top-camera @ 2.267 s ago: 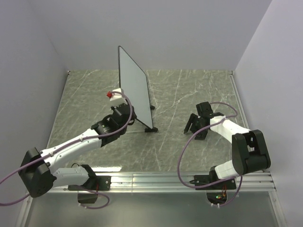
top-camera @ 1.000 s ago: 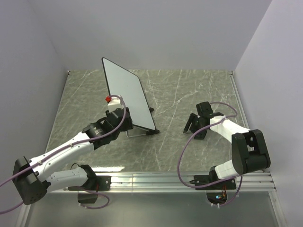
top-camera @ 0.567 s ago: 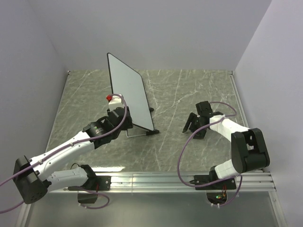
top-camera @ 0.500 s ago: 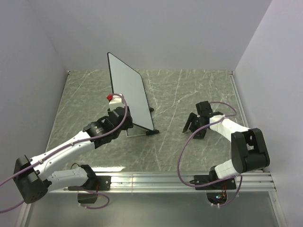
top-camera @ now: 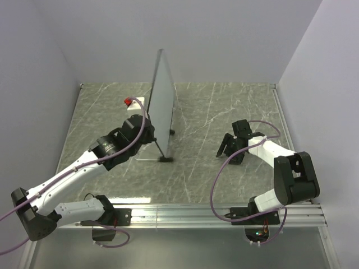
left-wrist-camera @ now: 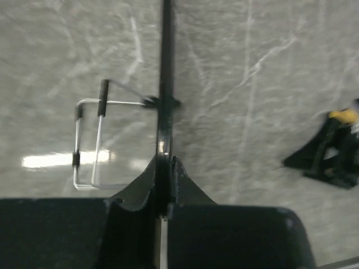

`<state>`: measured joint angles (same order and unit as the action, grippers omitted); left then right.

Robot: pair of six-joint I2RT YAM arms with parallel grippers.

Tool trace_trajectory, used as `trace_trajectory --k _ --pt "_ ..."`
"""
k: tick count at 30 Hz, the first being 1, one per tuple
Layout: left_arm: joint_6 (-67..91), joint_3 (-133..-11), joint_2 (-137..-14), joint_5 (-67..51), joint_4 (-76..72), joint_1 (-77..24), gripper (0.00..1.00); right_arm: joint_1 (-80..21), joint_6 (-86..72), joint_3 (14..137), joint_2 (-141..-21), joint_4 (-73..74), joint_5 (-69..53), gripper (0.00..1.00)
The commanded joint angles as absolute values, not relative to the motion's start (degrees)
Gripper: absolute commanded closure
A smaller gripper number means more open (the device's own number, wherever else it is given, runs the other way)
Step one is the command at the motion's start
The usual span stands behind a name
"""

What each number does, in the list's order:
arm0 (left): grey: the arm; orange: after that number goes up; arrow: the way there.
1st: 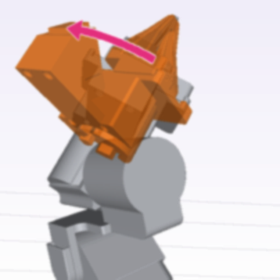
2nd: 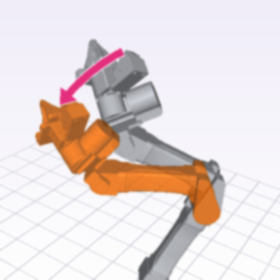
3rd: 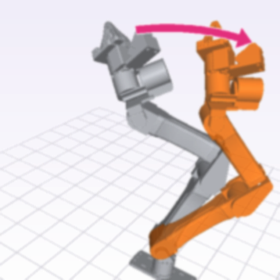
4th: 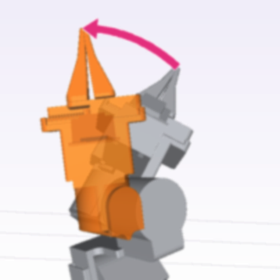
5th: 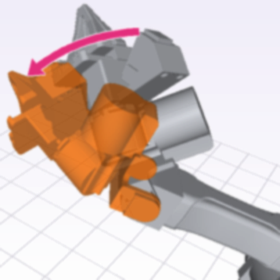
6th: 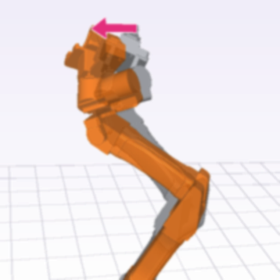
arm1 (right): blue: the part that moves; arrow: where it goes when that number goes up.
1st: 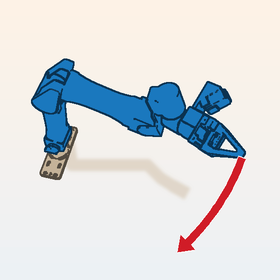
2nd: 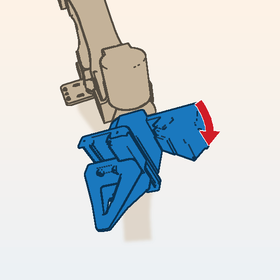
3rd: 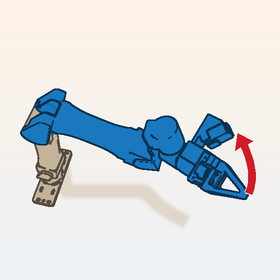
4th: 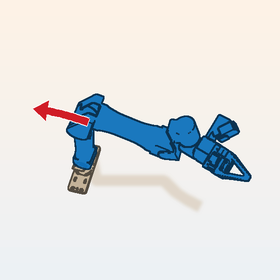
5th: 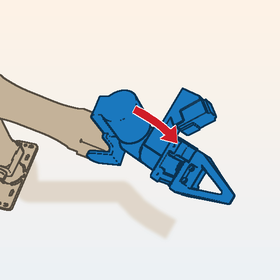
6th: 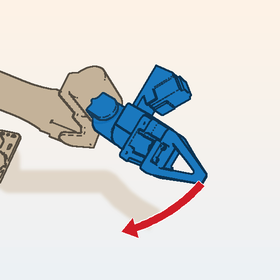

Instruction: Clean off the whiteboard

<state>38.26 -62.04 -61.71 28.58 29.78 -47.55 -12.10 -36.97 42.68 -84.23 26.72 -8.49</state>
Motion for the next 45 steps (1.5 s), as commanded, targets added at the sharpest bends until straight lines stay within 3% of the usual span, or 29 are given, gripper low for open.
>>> trace_trajectory --k 1,11,21,26,33,35,45 --pt "29.9 -65.4 -62.1 28.7 36.7 -47.9 1.00 -12.0 -36.8 39.7 -87.9 27.8 -6.2 0.26" --pt "35.8 -61.9 -57.3 26.2 39.4 -49.3 1.00 -12.0 -37.1 39.6 -87.8 27.6 -6.1 0.26" --pt "35.0 -67.6 -54.7 27.7 46.8 -49.7 1.00 -12.0 -37.3 39.5 -87.5 27.4 -5.9 0.26" --pt "38.2 -62.9 -52.2 23.7 46.8 -49.7 0.99 -12.0 -37.3 39.5 -87.6 27.4 -5.9 0.26" --pt "44.5 -56.0 -46.1 23.6 49.7 -50.9 0.63 -12.0 -37.4 38.8 -87.0 27.2 -6.0 0.26" --pt "44.7 -55.6 -44.3 24.1 50.3 -51.0 0.57 -12.0 -37.4 38.8 -87.0 27.2 -6.0 0.26" --pt "44.9 -58.1 -44.9 25.9 53.9 -51.2 0.57 -12.1 -37.5 39.1 -87.2 27.1 -5.9 0.26"
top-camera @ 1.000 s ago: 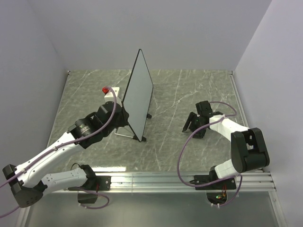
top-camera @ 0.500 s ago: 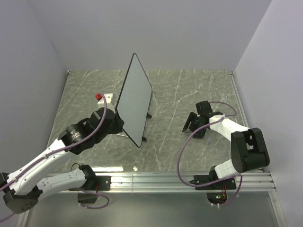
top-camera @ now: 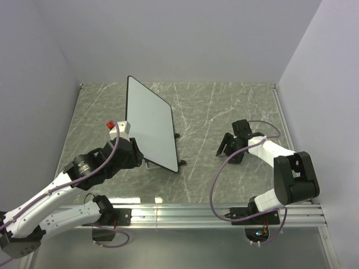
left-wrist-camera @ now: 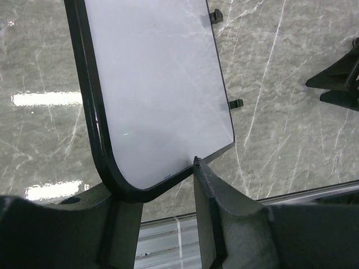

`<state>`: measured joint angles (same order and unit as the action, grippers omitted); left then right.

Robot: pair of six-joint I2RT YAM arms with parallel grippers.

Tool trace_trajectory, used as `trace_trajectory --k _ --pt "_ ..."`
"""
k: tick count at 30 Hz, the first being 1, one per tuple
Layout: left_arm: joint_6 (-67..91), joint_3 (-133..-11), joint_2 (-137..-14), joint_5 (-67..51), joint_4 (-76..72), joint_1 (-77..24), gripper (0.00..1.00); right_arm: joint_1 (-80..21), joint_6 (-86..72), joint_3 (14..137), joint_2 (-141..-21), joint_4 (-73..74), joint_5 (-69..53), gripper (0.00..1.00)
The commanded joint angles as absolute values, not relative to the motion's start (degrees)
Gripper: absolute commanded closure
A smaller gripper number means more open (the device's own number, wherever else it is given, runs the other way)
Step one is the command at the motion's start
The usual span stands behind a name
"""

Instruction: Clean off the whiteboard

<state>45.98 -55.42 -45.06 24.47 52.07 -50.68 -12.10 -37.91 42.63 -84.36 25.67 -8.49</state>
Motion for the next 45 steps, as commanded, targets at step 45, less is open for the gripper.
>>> trace_trajectory --k 45 --pt "50.4 -80.7 -58.6 38.7 78.4 -67.2 0.36 -11.9 -36.6 39.8 -87.5 26.5 -6.2 0.26"
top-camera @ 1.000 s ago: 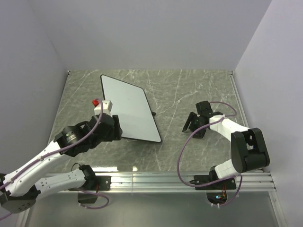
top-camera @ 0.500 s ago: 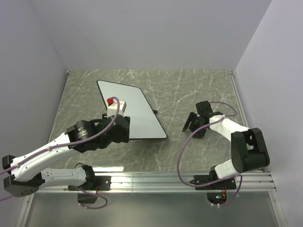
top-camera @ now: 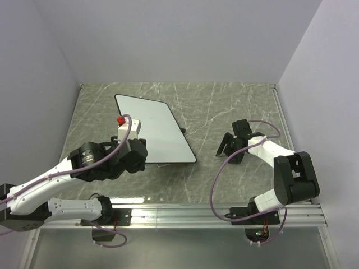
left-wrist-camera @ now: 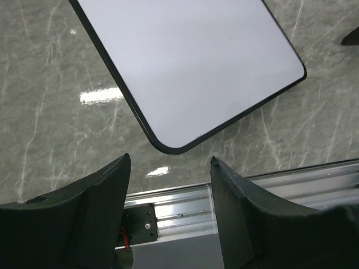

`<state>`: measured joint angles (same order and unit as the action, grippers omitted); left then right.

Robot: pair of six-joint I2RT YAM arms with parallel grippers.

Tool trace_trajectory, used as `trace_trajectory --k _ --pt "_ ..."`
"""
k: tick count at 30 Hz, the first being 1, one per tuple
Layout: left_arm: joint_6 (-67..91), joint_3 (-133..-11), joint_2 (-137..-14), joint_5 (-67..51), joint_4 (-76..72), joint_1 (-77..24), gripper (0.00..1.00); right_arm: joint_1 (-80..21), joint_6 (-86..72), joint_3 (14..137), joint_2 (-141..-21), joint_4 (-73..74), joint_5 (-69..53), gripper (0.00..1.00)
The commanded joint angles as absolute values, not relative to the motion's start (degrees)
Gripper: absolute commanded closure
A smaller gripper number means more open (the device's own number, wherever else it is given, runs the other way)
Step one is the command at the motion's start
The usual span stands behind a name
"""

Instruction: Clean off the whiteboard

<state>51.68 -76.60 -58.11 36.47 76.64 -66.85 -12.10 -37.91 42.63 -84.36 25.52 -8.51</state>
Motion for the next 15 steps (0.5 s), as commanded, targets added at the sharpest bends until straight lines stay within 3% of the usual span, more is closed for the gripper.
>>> trace_trajectory --k 1,4,7,9,10,15 --pt "49.8 -81.7 -59.6 39.2 78.4 -67.3 0.35 -12.0 -36.6 40.1 -87.4 26.8 -6.9 0.26" --pt "47.1 -86.4 -62.1 41.5 78.4 -67.3 0.34 -12.1 -36.2 43.0 -84.8 29.8 -8.1 0.26" --pt "45.3 -91.4 -64.9 43.5 76.9 -67.2 0.28 -12.8 -35.4 48.1 -77.8 31.9 -9.3 0.19" --pt "40.5 -94.2 -66.2 42.3 71.6 -67.1 0.23 -13.4 -35.0 51.7 -72.2 33.1 -10.2 0.11" --pt "36.0 -94.9 -67.7 41.4 69.8 -67.1 0.22 -13.5 -34.8 55.7 -70.5 33.1 -11.0 0.01" --pt "27.7 -100.0 -75.2 36.4 63.6 -60.6 0.19 -15.3 -34.2 70.4 -68.9 37.0 -16.2 0.00"
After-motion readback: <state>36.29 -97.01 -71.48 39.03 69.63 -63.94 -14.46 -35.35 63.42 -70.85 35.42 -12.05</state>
